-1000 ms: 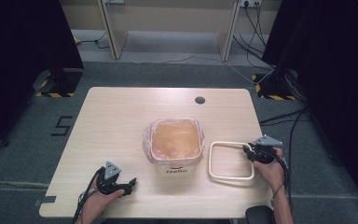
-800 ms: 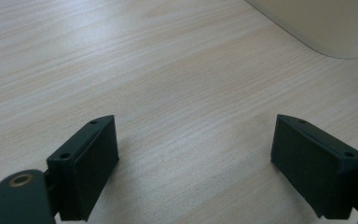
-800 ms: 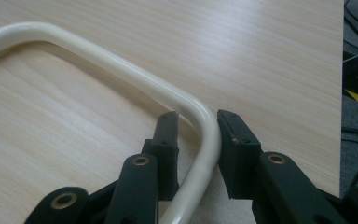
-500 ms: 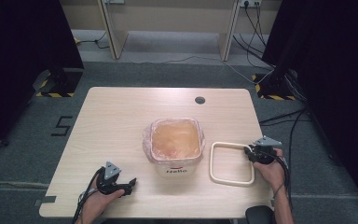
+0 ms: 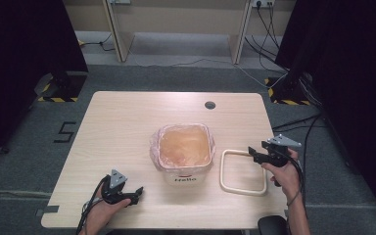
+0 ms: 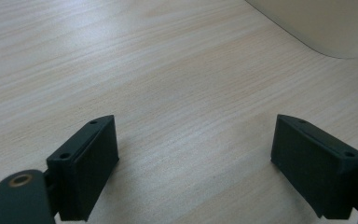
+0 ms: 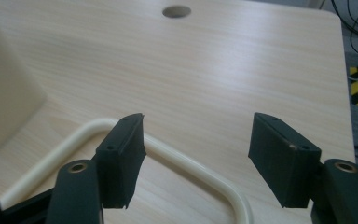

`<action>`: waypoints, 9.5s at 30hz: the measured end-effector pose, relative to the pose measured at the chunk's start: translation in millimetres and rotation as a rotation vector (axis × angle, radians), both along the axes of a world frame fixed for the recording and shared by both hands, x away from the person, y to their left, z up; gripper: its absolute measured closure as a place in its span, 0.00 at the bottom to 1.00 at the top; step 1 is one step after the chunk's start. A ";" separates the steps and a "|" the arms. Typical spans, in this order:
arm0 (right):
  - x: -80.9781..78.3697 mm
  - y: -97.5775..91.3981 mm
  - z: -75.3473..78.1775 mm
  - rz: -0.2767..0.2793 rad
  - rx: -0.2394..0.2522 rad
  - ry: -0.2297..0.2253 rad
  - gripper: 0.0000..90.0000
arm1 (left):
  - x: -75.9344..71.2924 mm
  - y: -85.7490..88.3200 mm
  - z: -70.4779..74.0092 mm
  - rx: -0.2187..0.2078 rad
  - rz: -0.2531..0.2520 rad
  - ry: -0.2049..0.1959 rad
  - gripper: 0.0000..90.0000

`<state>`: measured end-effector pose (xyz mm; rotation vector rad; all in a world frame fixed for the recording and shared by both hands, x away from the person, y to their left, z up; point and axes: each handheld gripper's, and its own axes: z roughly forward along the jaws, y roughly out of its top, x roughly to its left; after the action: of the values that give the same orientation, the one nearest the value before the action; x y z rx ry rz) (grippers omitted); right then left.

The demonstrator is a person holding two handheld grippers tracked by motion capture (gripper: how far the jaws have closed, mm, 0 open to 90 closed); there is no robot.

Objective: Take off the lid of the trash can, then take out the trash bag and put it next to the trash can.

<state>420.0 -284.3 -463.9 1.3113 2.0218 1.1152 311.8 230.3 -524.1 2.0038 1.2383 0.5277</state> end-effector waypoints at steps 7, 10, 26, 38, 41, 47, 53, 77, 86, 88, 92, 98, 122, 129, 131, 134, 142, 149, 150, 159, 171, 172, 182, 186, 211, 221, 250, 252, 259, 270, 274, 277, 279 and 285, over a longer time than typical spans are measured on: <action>-2.9 15.6 14.5 0.020 0.081 -0.021 0.36 | 0.0 0.0 0.0 0.000 0.000 0.000 0.15; -4.0 20.3 19.4 0.035 0.098 -0.034 0.36 | 0.0 0.0 0.0 0.000 0.000 0.000 0.15; -7.1 56.7 50.2 0.119 0.179 -0.079 0.32 | -0.1 0.0 0.1 0.001 0.000 0.001 0.15; -4.8 74.0 64.7 0.154 0.210 -0.109 0.32 | -0.1 0.0 0.1 0.000 -0.001 0.001 0.15; -4.2 76.8 65.7 0.161 0.213 -0.111 0.32 | -0.1 -0.1 0.0 0.000 0.000 0.000 0.15; -2.7 84.9 69.4 0.181 0.218 -0.117 0.32 | -0.1 -0.1 0.0 0.000 0.000 0.000 0.15; -0.2 90.8 74.0 0.191 0.225 -0.119 0.32 | 0.0 -0.1 0.0 0.001 0.000 0.000 0.15; 30.5 149.0 63.6 0.271 0.139 -0.093 0.42 | -0.1 -0.1 0.0 -0.001 0.000 0.000 0.15; 37.7 154.7 53.0 0.300 0.096 -0.071 0.50 | 0.0 0.0 0.0 0.001 -0.001 -0.001 0.15; 37.6 155.0 52.2 0.299 0.095 -0.069 0.52 | 0.0 0.0 0.0 0.001 -0.001 -0.001 0.15; 37.1 156.4 52.3 0.303 0.084 -0.073 0.61 | -0.1 -0.1 0.0 0.000 0.000 0.000 0.15; 36.6 159.0 49.6 0.308 0.065 -0.075 0.70 | -0.1 -0.1 0.0 0.000 0.000 0.000 0.15; 24.7 161.5 68.2 0.313 0.058 -0.245 0.92 | -0.3 -0.2 0.2 0.002 -0.005 0.000 0.16; 25.3 161.1 67.3 0.313 0.064 -0.239 0.94 | -2.0 -3.6 1.9 0.000 -0.035 0.005 0.18; 25.5 159.8 67.7 0.311 0.060 -0.248 0.95 | -3.4 -6.0 4.8 -0.017 -0.042 0.000 0.18; 25.7 158.3 68.9 0.311 0.065 -0.251 0.95 | -5.4 -11.3 14.8 -0.057 -0.062 -0.020 0.18; 25.6 154.1 72.2 0.306 0.087 -0.259 0.96 | -14.2 -23.6 47.1 -0.117 -0.136 -0.081 0.19; 25.5 154.3 73.8 0.311 0.101 -0.266 0.96 | -23.8 -38.9 77.3 -0.165 -0.202 -0.145 0.19; 24.2 154.1 75.5 0.311 0.098 -0.273 0.96 | -24.6 -43.9 83.8 -0.164 -0.213 -0.165 0.19; 21.5 153.8 80.4 0.314 0.116 -0.286 0.96 | -29.4 -61.4 108.6 -0.151 -0.264 -0.232 0.19; 23.0 154.2 79.5 0.321 0.125 -0.282 0.95 | -16.4 -85.6 128.2 -0.128 -0.330 -0.286 0.19; 22.8 154.0 79.9 0.321 0.125 -0.284 0.95 | -15.1 -88.9 129.9 -0.131 -0.340 -0.289 0.19; 22.2 151.0 80.6 0.319 0.129 -0.286 0.95 | 0.8 -112.1 128.7 -0.134 -0.412 -0.281 0.19; 23.5 149.9 77.7 0.317 0.133 -0.275 0.95 | 3.6 -112.7 125.8 -0.131 -0.421 -0.274 0.19; 22.6 150.5 78.0 0.329 0.138 -0.281 0.95 | 14.0 -117.8 109.6 -0.101 -0.448 -0.240 0.39; 17.6 150.0 86.2 0.334 0.139 -0.313 0.95 | 11.0 -114.2 111.8 -0.070 -0.484 -0.276 0.71; 3.0 149.3 104.4 0.343 0.184 -0.375 0.93 | 3.6 -82.8 151.0 -0.250 -0.506 -0.243 0.95; 2.3 149.2 104.9 0.350 0.184 -0.372 0.92 | 2.9 -80.5 153.0 -0.243 -0.511 -0.249 0.95; -0.5 149.7 106.8 0.354 0.189 -0.378 0.90 | 1.0 -74.7 161.5 -0.265 -0.512 -0.273 0.95; -2.8 153.7 111.1 0.377 0.220 -0.349 0.58 | -2.1 -69.8 167.9 -0.278 -0.505 -0.297 0.96; -5.6 153.8 117.2 0.370 0.264 -0.343 0.48 | -2.0 -68.5 168.2 -0.280 -0.501 -0.298 0.96; -7.9 151.4 122.0 0.356 0.284 -0.349 0.42 | -2.1 -66.9 169.5 -0.285 -0.496 -0.301 0.96; -11.5 146.5 129.5 0.357 0.316 -0.348 0.39 | -2.9 -64.9 172.0 -0.280 -0.489 -0.310 0.96; -18.3 137.7 139.0 0.338 0.328 -0.328 0.37 | -2.1 -57.1 177.6 -0.288 -0.465 -0.321 0.96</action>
<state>401.7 -146.5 -324.9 0.8626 1.9071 1.7513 309.7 173.3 -346.5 1.7932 0.5894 0.3929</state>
